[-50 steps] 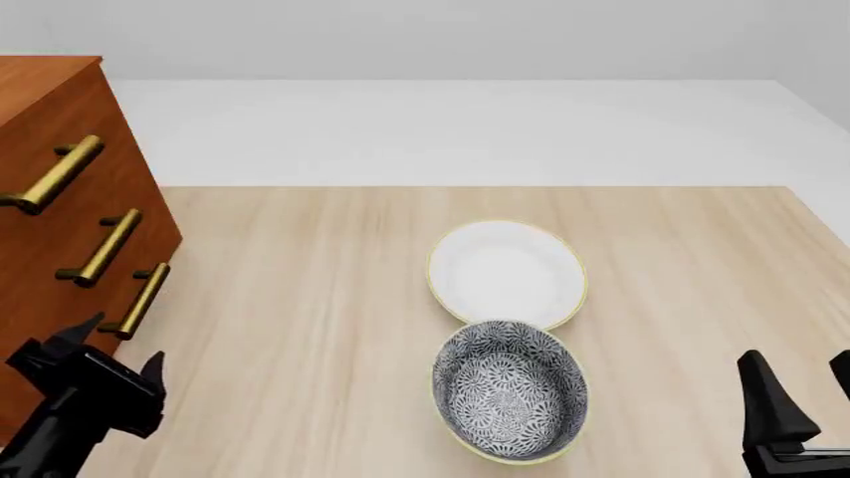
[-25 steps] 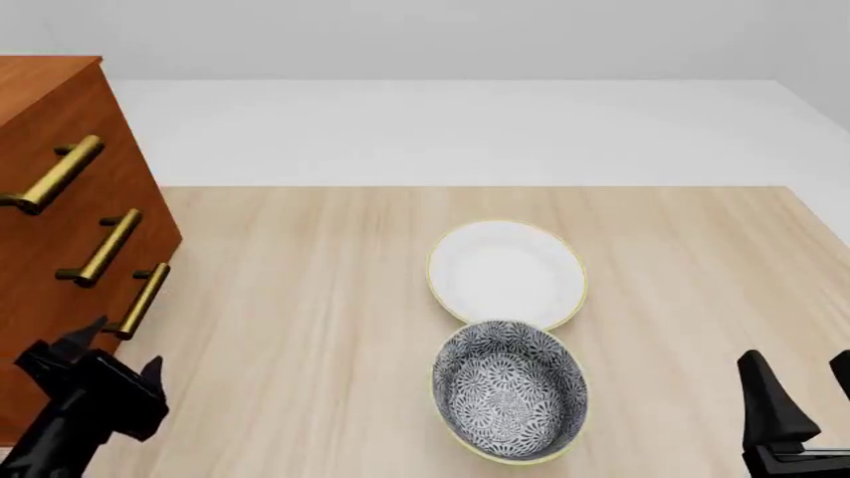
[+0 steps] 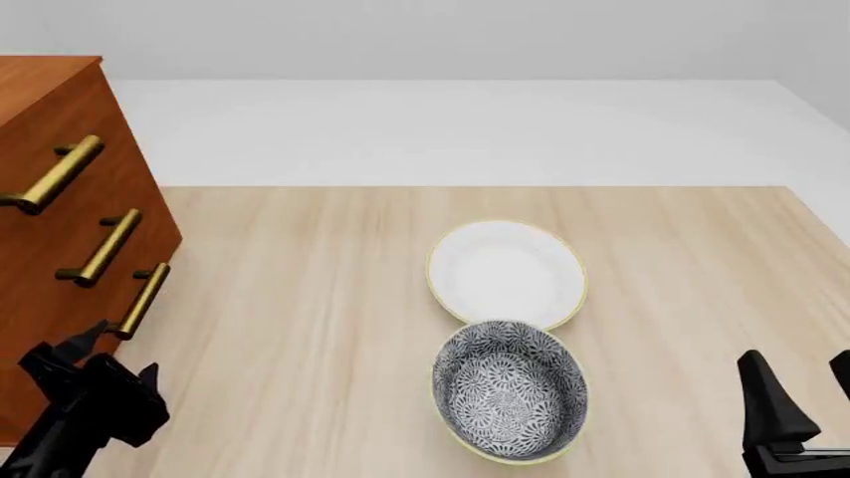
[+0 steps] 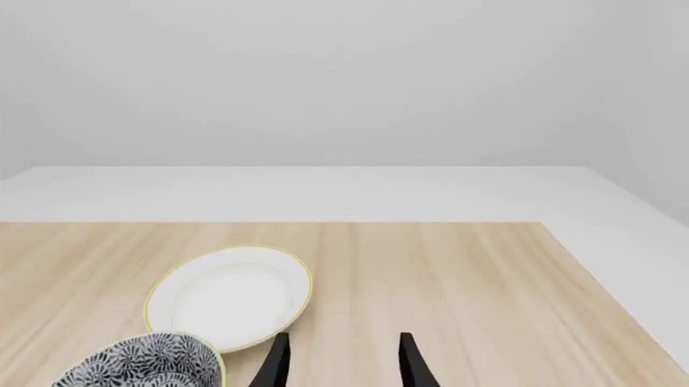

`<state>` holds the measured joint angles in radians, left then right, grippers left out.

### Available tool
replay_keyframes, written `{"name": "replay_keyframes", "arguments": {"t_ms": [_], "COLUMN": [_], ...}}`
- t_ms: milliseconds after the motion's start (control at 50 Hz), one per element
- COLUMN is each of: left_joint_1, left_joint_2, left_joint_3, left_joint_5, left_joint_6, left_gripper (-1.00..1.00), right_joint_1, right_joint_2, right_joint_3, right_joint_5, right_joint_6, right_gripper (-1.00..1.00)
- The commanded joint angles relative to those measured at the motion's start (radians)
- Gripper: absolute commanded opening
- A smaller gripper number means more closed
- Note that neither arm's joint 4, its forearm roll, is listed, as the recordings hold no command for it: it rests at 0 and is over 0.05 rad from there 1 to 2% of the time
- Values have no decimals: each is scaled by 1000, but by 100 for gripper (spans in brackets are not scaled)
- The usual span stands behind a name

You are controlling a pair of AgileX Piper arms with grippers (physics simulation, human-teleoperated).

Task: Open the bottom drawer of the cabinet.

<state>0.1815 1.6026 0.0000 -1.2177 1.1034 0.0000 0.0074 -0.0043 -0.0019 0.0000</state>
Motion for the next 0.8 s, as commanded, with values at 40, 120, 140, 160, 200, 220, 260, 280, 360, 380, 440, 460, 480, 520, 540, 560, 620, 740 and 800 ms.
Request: {"name": "replay_keyframes", "arguments": {"t_ms": [40, 120, 140, 160, 200, 220, 260, 280, 360, 380, 440, 460, 480, 520, 540, 560, 620, 740, 800], "left_joint_1": [8, 5, 4, 0, -2, -3, -2, -3, -12, -13, -18, -18, -19, -22, -23, -23, -19, -13, -7], "left_joint_2": [-4, -5, -5, -3, 0, 2, 0, 1, 7, 8, 11, 10, 10, 12, 13, 14, 15, 17, 16], "left_joint_3": [0, 0, 0, 0, 0, 0, 0, 0, 0, 0, 0, 0, 0, 0, 0, 0, 0, -1, 0], "left_joint_5": [-2, -2, -2, -2, -2, -2, -2, -2, -2, -2, -2, -2, -2, -2, -2, -2, -2, -2, -2], "left_joint_6": [45, 61, 61, 67, 74, 83, 81, 85, 93, 95, 99, 101, 100, 102, 102, 103, 105, 111, 113], "left_gripper": [100, 100, 100, 100, 100, 100, 100, 100, 100, 100, 100, 100, 100, 100, 100, 100, 100, 100, 100], "right_joint_1": [0, 0, 0, 0, 0, 0, 0, 0, 0, 0, 0, 0, 0, 0, 0, 0, 0, 0, 0], "right_joint_2": [0, 0, 0, 0, 0, 0, 0, 0, 0, 0, 0, 0, 0, 0, 0, 0, 0, 0, 0], "right_joint_3": [0, 0, 0, 0, 0, 0, 0, 0, 0, 0, 0, 0, 0, 0, 0, 0, 0, 0, 0], "right_joint_5": [0, 0, 0, 0, 0, 0, 0, 0, 0, 0, 0, 0, 0, 0, 0, 0, 0, 0, 0], "right_joint_6": [0, 0, 0, 0, 0, 0, 0, 0, 0, 0, 0, 0, 0, 0, 0, 0, 0, 0, 0], "right_gripper": [100, 100, 100, 100, 100, 100, 100, 100, 100, 100, 100, 100, 100, 100, 100, 100, 100, 100, 100]}}
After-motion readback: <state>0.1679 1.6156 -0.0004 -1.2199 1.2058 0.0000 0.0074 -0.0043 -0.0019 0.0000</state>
